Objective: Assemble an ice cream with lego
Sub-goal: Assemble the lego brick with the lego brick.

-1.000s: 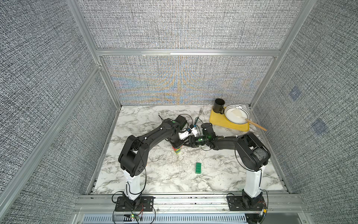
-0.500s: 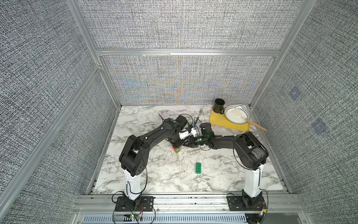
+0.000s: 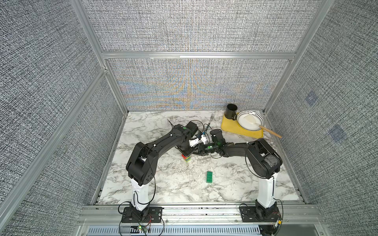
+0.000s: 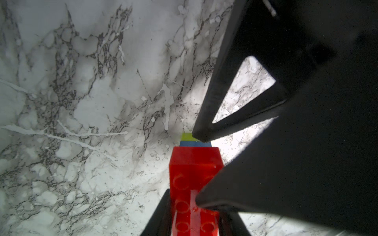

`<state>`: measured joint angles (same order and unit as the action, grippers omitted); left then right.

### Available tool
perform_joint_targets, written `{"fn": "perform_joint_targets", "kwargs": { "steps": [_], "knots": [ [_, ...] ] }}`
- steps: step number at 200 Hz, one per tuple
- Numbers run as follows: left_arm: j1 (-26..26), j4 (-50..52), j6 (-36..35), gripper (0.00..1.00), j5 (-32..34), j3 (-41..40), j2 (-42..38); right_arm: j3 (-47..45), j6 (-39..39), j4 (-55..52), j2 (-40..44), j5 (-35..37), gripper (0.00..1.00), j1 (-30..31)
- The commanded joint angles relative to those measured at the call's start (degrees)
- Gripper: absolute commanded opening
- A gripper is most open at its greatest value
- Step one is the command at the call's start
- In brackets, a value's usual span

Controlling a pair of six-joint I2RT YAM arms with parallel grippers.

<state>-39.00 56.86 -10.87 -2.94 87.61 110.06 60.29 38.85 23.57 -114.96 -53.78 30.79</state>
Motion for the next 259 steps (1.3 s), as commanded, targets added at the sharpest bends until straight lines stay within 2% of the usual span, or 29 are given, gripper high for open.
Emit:
{"fn": "perform_joint_targets", "kwargs": {
  "steps": [1,61,77,97,134,153,181,259],
  "knots": [
    [-0.21,3.70,0.40,0.02,-1.86,-0.21,0.37,0.13,0.20,0.68,-0.18,1.06,0.41,0.02],
    [-0.28,4.04,1.94,0.02,-2.67,-2.45,2.23,0.32,0.29,0.39,-1.07,1.51,0.38,0.06],
    [-0.28,3.96,2.55,0.07,-2.98,-2.97,2.42,0.54,-0.04,-0.31,-1.48,1.91,0.37,0.15],
    [-0.28,4.04,3.04,0.07,-1.31,-3.11,3.02,0.58,-0.11,-0.11,-1.55,2.01,0.37,0.22],
    [-0.29,2.32,3.74,0.07,-2.67,-2.81,0.16,0.70,-0.11,0.24,-1.50,1.64,0.33,0.67],
    [-0.28,1.71,3.96,0.16,-2.93,-3.10,-0.92,0.79,-0.11,0.44,-1.54,1.58,0.30,0.81],
    [-0.31,0.31,4.52,0.22,-2.61,-4.27,-1.95,0.96,0.06,0.69,-1.76,1.28,0.27,1.25],
    [-0.28,-1.14,5.33,0.29,-2.01,-4.31,-3.02,0.59,-0.25,0.49,-1.54,1.85,0.23,1.47]
  ]
}}
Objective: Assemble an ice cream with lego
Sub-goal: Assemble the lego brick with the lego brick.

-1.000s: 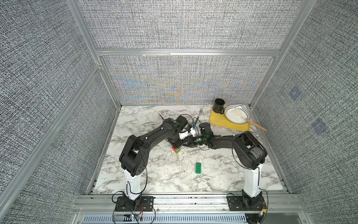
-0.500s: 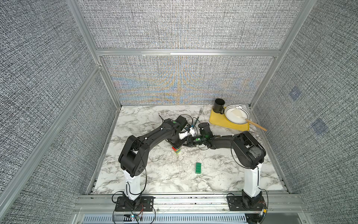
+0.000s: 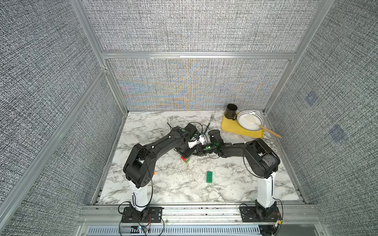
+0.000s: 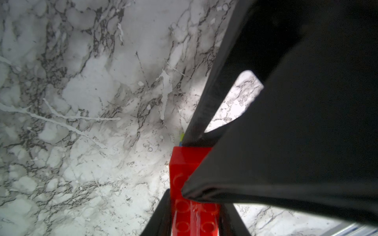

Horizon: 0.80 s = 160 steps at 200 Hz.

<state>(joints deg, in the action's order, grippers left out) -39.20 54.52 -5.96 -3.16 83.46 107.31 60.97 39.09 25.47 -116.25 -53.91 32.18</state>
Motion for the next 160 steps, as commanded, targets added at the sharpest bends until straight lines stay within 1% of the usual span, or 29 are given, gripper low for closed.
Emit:
{"fn": "perform_joint_targets", "kwargs": {
  "steps": [1,25,32,54,64,74,94,128,149,160],
  "knots": [
    [-0.09,1.20,0.42,0.29,-1.73,-0.15,-0.22,-0.12,-0.50,-1.44,-0.27,2.02,0.23,0.07],
    [-0.09,0.98,0.58,0.30,-1.11,-1.06,0.81,-0.21,-0.81,-1.92,-1.07,2.68,0.23,0.12],
    [-0.09,0.94,0.59,0.31,-0.91,-1.33,1.12,-0.28,-0.90,-1.99,-1.23,2.91,0.24,0.15],
    [-0.26,0.22,0.67,0.42,-0.23,-1.97,1.04,-0.58,-1.43,-2.11,-1.13,3.76,0.25,0.45],
    [-0.43,-0.48,0.71,0.50,0.15,-2.31,0.49,-0.75,-1.69,-2.10,-1.09,4.02,0.28,0.64],
    [-0.52,-1.02,0.78,0.55,0.17,-2.42,-0.19,-0.85,-1.80,-1.86,-1.05,3.99,0.30,0.84],
    [-0.66,-2.42,0.95,0.63,-0.21,-2.86,-1.82,-1.00,-1.94,-1.45,-0.60,3.91,0.38,1.12],
    [-0.72,-4.35,1.29,0.68,-1.29,-3.11,-4.64,-1.97,-2.66,-0.90,1.79,4.59,0.54,1.21],
    [-0.73,-5.88,1.37,0.74,-2.01,-3.90,-7.46,-2.81,-2.91,-0.45,3.36,5.19,0.63,1.21],
    [-0.70,-6.24,1.32,0.75,-2.35,-4.26,-9.10,-3.38,-2.95,0.07,4.28,5.63,0.68,1.21]
  ]
}}
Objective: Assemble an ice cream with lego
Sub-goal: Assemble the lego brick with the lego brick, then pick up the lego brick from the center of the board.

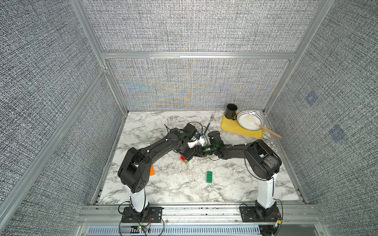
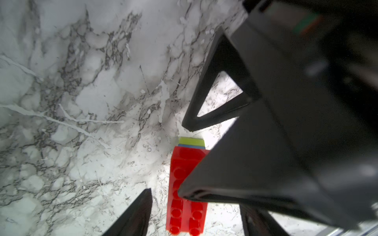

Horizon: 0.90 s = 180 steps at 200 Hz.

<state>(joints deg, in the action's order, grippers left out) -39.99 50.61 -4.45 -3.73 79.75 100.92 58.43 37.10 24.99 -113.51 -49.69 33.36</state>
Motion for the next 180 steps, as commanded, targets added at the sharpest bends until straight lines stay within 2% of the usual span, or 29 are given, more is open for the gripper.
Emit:
{"fn": "perform_joint_targets", "kwargs": {
  "steps": [1,13,44,62,78,94,106,115,123,128,139,148,157,166,180],
  "knots": [
    [0.08,-2.34,-0.20,0.76,-1.84,-0.59,-2.86,-0.90,-0.93,0.57,1.59,1.42,0.69,-0.01],
    [0.08,-2.68,0.02,0.77,-2.16,-0.89,-5.01,-1.68,-0.94,1.28,2.75,2.03,0.74,0.00],
    [0.09,-1.72,2.23,0.76,-1.87,-1.54,-8.48,-2.49,-1.01,2.01,4.36,2.76,0.78,-0.05],
    [0.06,-0.42,3.50,0.58,-2.10,-1.67,-8.39,-3.22,-0.48,2.85,5.18,3.44,0.79,-0.36],
    [0.11,-0.16,4.12,0.33,-2.51,-2.13,-7.53,-5.36,0.97,5.73,7.02,4.62,0.79,-1.16],
    [0.01,-0.25,4.65,0.15,-2.98,-2.19,-6.17,-7.56,1.93,6.70,9.54,6.80,0.79,-2.74],
    [-0.27,-0.19,5.01,0.06,-4.55,-1.51,-5.17,-9.73,2.05,7.02,12.06,10.40,0.78,-4.30],
    [-1.04,-0.47,5.38,0.06,-5.60,-0.89,-4.87,-11.96,2.57,8.19,14.51,13.28,0.77,-5.81],
    [-2.20,-0.93,5.50,0.12,-6.87,-0.45,-4.98,-15.42,3.03,9.12,16.93,15.99,0.77,-7.15],
    [-3.07,-1.20,5.70,0.21,-7.24,-0.18,-5.08,-16.91,3.30,9.02,18.46,18.36,0.77,-8.04],
    [-5.23,-1.50,6.68,0.46,-7.26,0.45,-4.84,-20.11,3.65,7.38,22.50,25.96,0.77,-9.87],
    [-7.13,-1.55,7.86,0.58,-7.02,0.92,-4.30,-22.43,3.79,4.65,25.65,33.39,0.77,-11.32],
    [-9.05,-1.89,10.03,0.67,-6.82,0.88,-3.69,-23.86,4.13,0.52,28.45,40.64,0.77,-12.71],
    [-10.75,-2.60,12.67,0.71,-7.17,0.13,-2.98,-24.60,4.98,-4.03,30.71,46.87,0.77,-14.20],
    [-14.11,-3.50,16.37,0.75,-7.99,-1.02,-1.72,-26.12,6.86,-7.14,32.96,49.62,0.77,-17.62]
  ]
}}
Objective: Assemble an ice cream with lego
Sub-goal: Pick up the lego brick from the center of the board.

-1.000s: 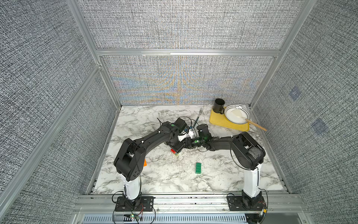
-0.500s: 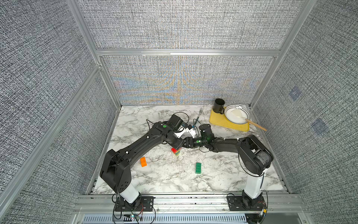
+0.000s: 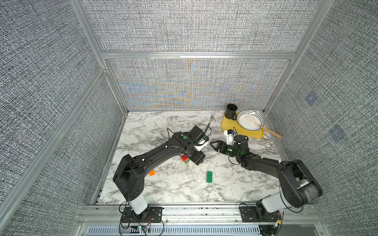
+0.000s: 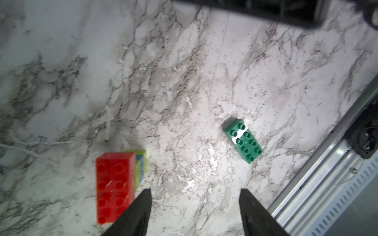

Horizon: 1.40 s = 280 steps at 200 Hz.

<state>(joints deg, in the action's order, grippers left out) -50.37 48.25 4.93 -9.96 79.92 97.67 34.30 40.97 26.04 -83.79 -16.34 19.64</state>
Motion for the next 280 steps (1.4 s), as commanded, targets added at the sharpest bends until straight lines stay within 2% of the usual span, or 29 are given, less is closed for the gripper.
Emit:
{"fn": "perform_joint_targets", "kwargs": {
  "steps": [1,23,57,89,137,148,197,213,242,254,280],
  "knots": [
    [-4.01,-1.27,7.31,0.76,-1.70,-1.31,1.59,-2.15,3.16,-8.15,3.39,16.13,0.77,-4.16],
    [-9.52,-3.46,13.39,0.79,0.11,-2.87,3.52,-4.85,4.79,-7.36,5.69,15.09,0.77,-8.37],
    [-14.12,-6.27,21.90,0.80,4.65,-3.89,6.48,-4.95,4.30,-7.99,6.25,15.13,0.77,-9.79],
    [-14.49,-5.38,22.93,0.80,7.64,-2.35,10.40,-5.29,4.13,-7.52,6.52,14.66,0.77,-9.79],
    [-15.28,-6.51,25.16,0.74,6.59,1.29,16.04,-6.14,2.62,-6.42,9.03,15.40,0.77,-8.96],
    [-15.54,-6.42,25.26,0.70,6.50,2.01,17.51,-6.19,2.26,-6.36,9.56,15.91,0.77,-8.47],
    [-15.89,-5.55,24.60,0.36,7.70,3.18,19.86,-5.60,0.45,-6.84,10.29,18.26,0.77,-6.31],
    [-15.89,-4.87,24.11,0.30,8.97,3.36,19.84,-5.50,0.27,-6.96,10.27,18.71,0.77,-5.95],
    [-15.89,-3.96,22.18,0.08,10.99,3.84,18.60,-5.25,-0.20,-6.89,10.22,19.15,0.77,-5.30],
    [-15.89,-3.68,20.59,0.03,11.76,3.92,17.04,-5.13,-0.51,-6.80,10.14,19.33,0.77,-4.97],
    [-15.90,-1.26,14.15,0.02,11.73,4.73,12.13,-4.81,-1.46,-6.04,9.50,18.68,0.77,-4.06]
  ]
}}
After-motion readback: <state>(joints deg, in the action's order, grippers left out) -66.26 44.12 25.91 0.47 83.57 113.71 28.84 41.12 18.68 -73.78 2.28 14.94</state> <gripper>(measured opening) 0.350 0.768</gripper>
